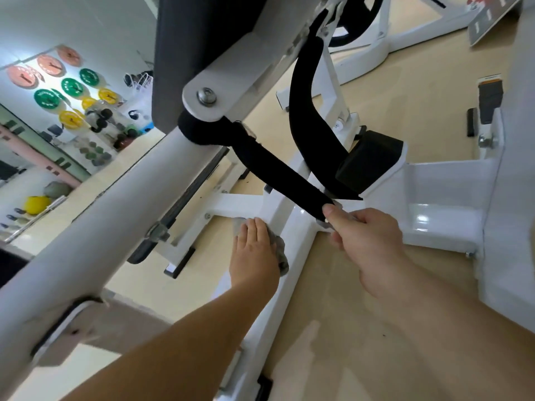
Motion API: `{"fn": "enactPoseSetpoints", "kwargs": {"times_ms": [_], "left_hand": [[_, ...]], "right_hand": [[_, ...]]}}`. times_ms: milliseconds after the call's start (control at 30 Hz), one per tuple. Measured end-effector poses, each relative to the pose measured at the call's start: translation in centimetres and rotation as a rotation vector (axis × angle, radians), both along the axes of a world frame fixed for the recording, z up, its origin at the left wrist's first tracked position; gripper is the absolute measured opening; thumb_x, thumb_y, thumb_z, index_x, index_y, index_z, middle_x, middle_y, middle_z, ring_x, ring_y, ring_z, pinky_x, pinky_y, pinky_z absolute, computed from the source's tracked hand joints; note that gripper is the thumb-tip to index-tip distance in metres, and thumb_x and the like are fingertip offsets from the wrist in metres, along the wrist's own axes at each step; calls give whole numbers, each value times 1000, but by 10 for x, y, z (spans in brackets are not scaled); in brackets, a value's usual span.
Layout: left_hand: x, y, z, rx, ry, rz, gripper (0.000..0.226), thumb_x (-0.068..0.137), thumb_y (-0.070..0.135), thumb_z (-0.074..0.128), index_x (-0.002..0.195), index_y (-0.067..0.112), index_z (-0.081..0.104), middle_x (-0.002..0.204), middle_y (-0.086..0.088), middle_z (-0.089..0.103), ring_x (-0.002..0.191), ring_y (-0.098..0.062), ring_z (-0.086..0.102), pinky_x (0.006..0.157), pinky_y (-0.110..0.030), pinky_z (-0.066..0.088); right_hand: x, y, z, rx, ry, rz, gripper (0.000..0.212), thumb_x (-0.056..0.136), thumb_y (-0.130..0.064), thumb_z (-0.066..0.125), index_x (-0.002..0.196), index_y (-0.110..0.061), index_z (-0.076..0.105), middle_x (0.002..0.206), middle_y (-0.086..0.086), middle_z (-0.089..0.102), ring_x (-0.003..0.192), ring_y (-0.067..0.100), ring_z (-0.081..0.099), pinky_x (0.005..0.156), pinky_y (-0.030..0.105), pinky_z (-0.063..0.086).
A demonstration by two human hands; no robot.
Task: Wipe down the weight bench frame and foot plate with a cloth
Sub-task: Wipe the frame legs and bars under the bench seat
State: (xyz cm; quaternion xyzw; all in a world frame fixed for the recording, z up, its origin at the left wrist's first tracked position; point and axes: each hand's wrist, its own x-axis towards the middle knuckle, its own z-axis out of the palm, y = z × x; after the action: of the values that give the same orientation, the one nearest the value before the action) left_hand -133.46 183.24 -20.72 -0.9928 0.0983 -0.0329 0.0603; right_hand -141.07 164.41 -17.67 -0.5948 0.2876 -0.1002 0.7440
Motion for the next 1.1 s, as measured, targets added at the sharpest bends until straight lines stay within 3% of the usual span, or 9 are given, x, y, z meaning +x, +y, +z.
{"fn": "enactPoseSetpoints", "kwargs": {"times_ms": [200,267,333,400,500,667,867,967,1100], "left_hand": [[-83,15,-16,83,10,-185,79,109,24,40,161,19,-18,165,0,-28,150,-18,-29,117,-34,-23],[-100,31,-37,148,94,-164,85,107,22,45,161,17,-20,160,0,-32,152,-21,-27,121,-38,-17],[-109,43,-57,94,261,-48,82,106,19,44,162,13,-16,163,-1,-29,157,-23,-17,127,-40,-2],[-114,44,-65,-113,391,129,73,108,25,36,164,13,-10,171,-5,-18,159,-22,-9,127,-39,4],[-116,45,-65,-273,360,180,65,111,43,26,165,18,1,173,-2,-7,159,-23,5,127,-37,11],[-109,47,-69,-166,354,153,68,110,49,21,165,15,1,172,-6,-11,159,-23,-6,127,-35,1],[-84,40,-93,-148,385,271,73,109,50,19,163,8,-7,171,-12,-15,158,-29,-14,129,-48,3],[-72,35,-97,-48,338,317,82,107,50,31,161,6,-11,170,-14,-11,157,-33,-6,129,-45,4],[-39,25,-90,-38,318,280,85,105,50,40,160,5,-6,166,-14,13,152,-33,19,122,-39,21]], "right_hand": [[-25,11,-5,52,6,91,40,89,-48,75,85,-9,68,78,8,74,70,21,66,68,36,53],[-32,13,-5,45,0,110,40,90,-48,74,83,-9,67,75,7,73,68,20,65,68,37,55],[-37,16,-4,47,-8,128,37,91,-46,73,82,-11,67,70,4,71,64,17,64,68,36,56],[-41,18,-3,49,-14,143,34,92,-45,72,84,-13,67,68,3,70,57,12,63,66,34,56],[-45,17,-4,28,-12,153,35,92,-47,71,87,-12,67,69,4,71,55,11,63,66,33,57],[-47,16,-5,7,-11,164,40,92,-48,70,84,-10,65,69,6,70,60,16,63,61,33,54],[-42,14,-11,-24,-32,191,35,94,-47,69,83,-13,65,73,7,74,67,18,66,67,36,55],[-36,3,-15,-48,-54,190,26,95,-42,68,90,-16,69,75,2,75,73,16,67,76,40,58],[-21,-3,-19,-107,-60,136,26,94,-43,69,90,-18,69,88,7,75,76,16,66,79,41,59]]}}
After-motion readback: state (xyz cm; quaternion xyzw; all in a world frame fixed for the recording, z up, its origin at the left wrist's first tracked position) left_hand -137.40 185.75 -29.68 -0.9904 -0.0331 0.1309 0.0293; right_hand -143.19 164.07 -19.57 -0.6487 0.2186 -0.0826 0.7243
